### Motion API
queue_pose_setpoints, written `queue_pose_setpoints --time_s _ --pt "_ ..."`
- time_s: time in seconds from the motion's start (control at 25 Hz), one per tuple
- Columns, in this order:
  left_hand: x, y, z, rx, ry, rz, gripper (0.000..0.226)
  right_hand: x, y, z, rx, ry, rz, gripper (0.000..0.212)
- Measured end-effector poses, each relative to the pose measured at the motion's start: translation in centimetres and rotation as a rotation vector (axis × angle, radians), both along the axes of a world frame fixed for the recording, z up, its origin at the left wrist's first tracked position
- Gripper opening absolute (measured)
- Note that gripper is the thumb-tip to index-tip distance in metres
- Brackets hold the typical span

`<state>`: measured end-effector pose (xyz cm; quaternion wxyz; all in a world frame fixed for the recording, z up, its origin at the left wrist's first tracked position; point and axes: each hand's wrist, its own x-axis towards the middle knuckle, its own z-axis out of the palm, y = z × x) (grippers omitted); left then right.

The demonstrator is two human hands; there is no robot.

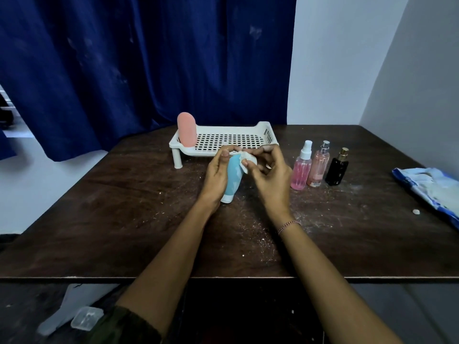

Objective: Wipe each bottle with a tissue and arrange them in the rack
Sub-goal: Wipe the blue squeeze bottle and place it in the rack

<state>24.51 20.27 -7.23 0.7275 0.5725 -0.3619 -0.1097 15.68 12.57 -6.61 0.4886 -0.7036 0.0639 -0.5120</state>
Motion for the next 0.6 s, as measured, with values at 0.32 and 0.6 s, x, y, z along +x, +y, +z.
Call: queue_pose_setpoints --time_s 0.32,0.6 --pt "0.27 -0.04 -0.05 0.015 0.09 0.059 0.035 0.49 -0.21 -0.49 -0.004 0.062 -0.073 0.029" --pt "0.76 -0.06 -0.18 -0.009 0.121 0.043 0.024 0.64 -0.31 -0.87 -0.214 0.148 -0.185 0.024"
